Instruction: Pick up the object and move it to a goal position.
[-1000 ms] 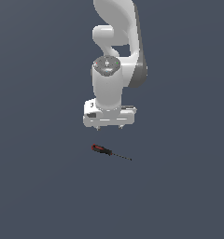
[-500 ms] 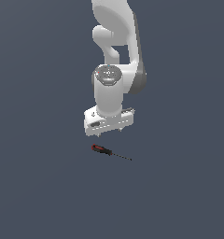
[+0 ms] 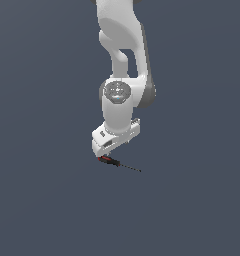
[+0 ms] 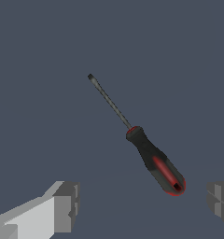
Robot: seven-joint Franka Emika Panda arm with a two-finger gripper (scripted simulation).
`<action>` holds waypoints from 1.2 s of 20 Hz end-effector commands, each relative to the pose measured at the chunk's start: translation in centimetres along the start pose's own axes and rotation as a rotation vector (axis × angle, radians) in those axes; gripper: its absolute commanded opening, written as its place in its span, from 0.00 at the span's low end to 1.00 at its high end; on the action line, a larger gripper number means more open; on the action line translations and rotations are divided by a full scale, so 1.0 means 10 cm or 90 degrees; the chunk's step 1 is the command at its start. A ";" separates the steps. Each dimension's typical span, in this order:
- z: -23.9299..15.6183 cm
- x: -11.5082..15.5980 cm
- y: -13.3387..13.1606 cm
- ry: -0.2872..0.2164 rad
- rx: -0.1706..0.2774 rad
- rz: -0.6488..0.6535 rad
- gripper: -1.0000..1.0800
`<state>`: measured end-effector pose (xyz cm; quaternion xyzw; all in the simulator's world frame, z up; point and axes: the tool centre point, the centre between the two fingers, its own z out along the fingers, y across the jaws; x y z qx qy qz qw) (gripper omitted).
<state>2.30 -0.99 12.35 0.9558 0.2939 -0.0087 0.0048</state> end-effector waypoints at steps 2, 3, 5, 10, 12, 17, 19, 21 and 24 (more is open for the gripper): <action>0.09 0.04 0.02 0.000 -0.001 -0.066 0.96; 0.11 0.05 0.02 0.001 -0.001 -0.084 0.96; 0.16 0.07 0.03 0.001 -0.001 -0.121 0.96; 0.28 0.13 0.06 0.003 -0.001 -0.213 0.96; 0.33 0.15 0.07 0.004 -0.001 -0.249 0.96; 0.44 0.19 0.09 0.007 -0.001 -0.331 0.96; 0.48 0.21 0.09 0.008 -0.001 -0.357 0.96; 0.51 0.22 0.10 0.010 -0.001 -0.379 0.96; 0.54 0.23 0.10 0.011 -0.002 -0.405 0.96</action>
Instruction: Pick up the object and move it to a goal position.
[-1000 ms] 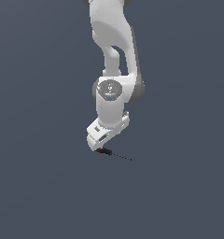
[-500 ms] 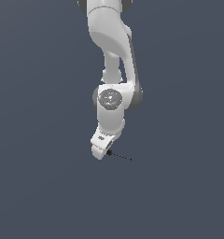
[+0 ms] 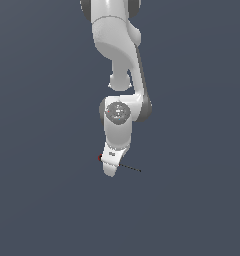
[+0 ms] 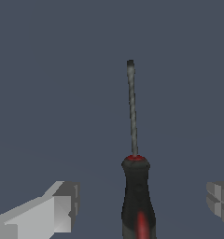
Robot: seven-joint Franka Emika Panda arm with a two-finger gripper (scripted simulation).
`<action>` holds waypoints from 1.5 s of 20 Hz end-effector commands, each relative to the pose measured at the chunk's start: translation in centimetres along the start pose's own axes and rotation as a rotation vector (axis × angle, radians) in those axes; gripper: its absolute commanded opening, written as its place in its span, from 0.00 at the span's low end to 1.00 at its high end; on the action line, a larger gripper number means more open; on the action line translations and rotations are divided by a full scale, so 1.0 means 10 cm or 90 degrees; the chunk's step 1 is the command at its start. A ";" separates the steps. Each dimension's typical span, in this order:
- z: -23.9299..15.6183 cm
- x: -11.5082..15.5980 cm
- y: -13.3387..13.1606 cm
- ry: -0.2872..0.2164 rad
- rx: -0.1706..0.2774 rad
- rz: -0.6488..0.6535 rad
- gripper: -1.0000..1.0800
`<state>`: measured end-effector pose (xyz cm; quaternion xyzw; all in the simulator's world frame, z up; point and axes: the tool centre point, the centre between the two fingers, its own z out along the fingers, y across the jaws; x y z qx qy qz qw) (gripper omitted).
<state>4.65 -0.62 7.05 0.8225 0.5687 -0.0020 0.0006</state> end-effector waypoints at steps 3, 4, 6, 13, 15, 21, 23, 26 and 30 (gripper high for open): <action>0.04 0.01 0.02 0.002 -0.001 -0.033 0.96; 0.05 0.01 0.02 0.002 -0.001 -0.037 0.96; 0.05 0.01 0.02 0.002 -0.001 -0.042 0.96; 0.12 0.01 0.02 0.002 -0.001 -0.041 0.96; 0.20 0.01 0.02 0.002 -0.001 -0.042 0.96; 0.50 0.01 0.01 0.002 -0.001 -0.044 0.96; 0.55 0.01 0.01 0.002 -0.001 -0.044 0.96; 0.56 0.02 0.02 0.002 -0.001 -0.044 0.96; 0.56 0.02 0.02 0.002 -0.001 -0.044 0.00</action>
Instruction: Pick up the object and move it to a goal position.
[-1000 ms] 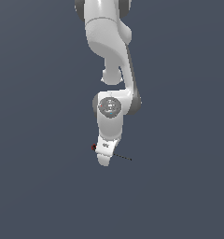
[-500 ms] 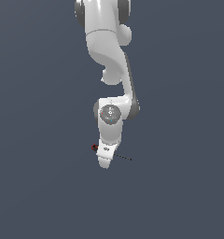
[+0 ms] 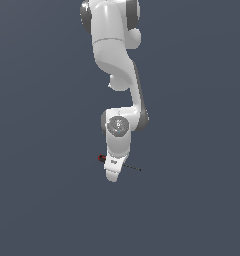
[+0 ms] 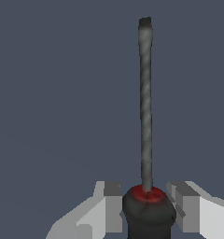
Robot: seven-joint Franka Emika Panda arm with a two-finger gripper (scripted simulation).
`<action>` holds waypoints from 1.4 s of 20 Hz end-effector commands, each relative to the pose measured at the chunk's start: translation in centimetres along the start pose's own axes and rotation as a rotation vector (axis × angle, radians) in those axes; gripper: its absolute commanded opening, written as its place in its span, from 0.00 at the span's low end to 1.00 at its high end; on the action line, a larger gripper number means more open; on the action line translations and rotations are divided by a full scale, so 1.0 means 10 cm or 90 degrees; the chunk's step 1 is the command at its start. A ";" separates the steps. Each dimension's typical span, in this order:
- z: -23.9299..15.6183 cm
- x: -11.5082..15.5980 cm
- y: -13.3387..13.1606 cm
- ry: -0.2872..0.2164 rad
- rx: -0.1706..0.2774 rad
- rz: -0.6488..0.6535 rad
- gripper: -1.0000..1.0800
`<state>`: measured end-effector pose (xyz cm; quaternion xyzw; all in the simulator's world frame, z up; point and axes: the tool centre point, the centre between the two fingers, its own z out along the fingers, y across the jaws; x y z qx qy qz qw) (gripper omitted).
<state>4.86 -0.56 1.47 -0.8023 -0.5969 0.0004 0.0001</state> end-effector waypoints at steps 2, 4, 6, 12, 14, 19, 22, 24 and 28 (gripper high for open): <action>0.00 0.00 0.00 0.000 0.000 0.000 0.00; 0.00 0.00 0.00 0.000 0.000 0.000 0.00; 0.00 0.00 0.00 0.000 0.000 0.000 0.00; -0.06 0.02 -0.02 0.000 0.000 0.000 0.00; -0.11 0.04 -0.05 0.000 0.000 0.000 0.00; -0.33 0.13 -0.15 0.000 0.000 0.000 0.00; -0.52 0.21 -0.23 -0.001 0.000 0.000 0.00; -0.67 0.27 -0.30 -0.001 -0.001 0.000 0.00; -1.05 0.43 -0.47 -0.002 -0.001 -0.001 0.00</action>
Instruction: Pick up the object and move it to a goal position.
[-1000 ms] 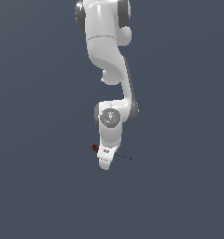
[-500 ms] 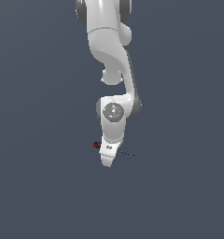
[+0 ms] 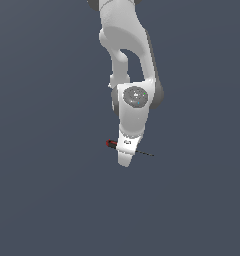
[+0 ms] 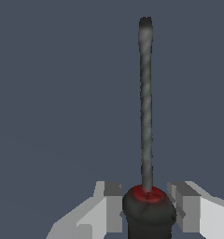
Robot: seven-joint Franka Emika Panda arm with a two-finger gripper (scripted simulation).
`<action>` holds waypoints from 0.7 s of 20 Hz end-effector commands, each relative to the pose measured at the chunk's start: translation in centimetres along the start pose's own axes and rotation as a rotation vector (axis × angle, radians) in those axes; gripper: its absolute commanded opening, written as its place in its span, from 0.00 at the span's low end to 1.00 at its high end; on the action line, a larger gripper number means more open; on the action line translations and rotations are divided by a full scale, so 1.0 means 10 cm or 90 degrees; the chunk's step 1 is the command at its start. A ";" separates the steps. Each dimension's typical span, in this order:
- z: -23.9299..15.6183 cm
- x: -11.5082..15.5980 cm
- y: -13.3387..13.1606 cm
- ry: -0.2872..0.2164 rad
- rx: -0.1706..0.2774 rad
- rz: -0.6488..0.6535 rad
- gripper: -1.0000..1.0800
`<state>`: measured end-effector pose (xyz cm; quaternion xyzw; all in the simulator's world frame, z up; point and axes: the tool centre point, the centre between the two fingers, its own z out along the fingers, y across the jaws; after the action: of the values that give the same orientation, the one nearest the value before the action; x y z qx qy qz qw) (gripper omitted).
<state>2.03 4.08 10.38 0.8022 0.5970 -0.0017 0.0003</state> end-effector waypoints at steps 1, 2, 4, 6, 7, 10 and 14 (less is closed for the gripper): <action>-0.26 0.10 -0.11 0.000 -0.001 -0.001 0.00; -0.36 0.15 -0.16 -0.001 -0.001 -0.001 0.00; -0.58 0.24 -0.25 -0.001 -0.001 -0.001 0.00; -0.79 0.33 -0.35 -0.001 -0.001 -0.001 0.00; -0.90 0.37 -0.40 -0.001 -0.001 -0.001 0.00; -1.23 0.51 -0.54 -0.001 -0.001 -0.002 0.00; -1.66 0.68 -0.72 0.000 -0.001 -0.002 0.00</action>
<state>-2.35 11.89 25.31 0.8014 0.5981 -0.0016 0.0013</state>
